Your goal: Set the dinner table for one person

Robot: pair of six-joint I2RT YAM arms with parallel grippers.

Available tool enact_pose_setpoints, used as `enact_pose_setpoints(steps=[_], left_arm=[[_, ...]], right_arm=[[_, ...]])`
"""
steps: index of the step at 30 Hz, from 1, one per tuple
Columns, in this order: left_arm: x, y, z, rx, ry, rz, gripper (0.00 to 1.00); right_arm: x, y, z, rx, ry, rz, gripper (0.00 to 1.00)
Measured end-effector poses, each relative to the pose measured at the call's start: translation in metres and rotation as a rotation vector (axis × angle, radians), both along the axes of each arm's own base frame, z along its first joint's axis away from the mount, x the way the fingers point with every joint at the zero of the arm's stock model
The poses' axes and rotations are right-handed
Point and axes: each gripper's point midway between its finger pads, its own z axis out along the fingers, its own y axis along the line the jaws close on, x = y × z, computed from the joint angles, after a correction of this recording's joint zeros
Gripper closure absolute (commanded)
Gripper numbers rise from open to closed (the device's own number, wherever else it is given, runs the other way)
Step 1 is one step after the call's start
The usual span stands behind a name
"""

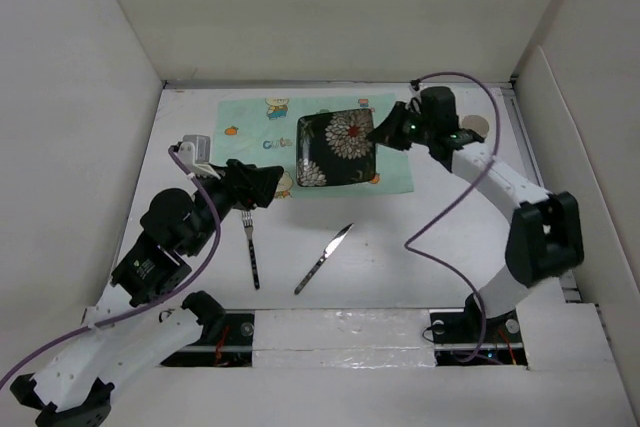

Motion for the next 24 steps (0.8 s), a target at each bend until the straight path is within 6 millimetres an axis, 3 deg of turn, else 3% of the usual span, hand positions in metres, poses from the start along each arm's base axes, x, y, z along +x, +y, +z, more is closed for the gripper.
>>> enact_pose_setpoints(steps=[5,9,12,17,24], left_arm=[[0.012,0.022,-0.010,0.118,0.023,0.120,0.30],[0.024,0.034,-0.031,0.230,0.065,0.200,0.29],[0.030,0.039,-0.041,0.267,0.075,0.234,0.30],[0.037,0.049,-0.064,0.311,0.111,0.273,0.30],[0.039,0.051,-0.067,0.324,0.116,0.281,0.30]], right_arm=[[0.049,0.042,-0.049,0.004,0.053,0.076,1.00],[0.092,0.062,-0.067,0.027,0.045,0.097,1.00],[0.114,0.072,-0.076,0.049,0.037,0.102,1.00],[0.131,0.082,-0.101,0.091,0.075,0.114,1.00],[0.143,0.095,-0.132,0.142,0.139,0.141,1.00]])
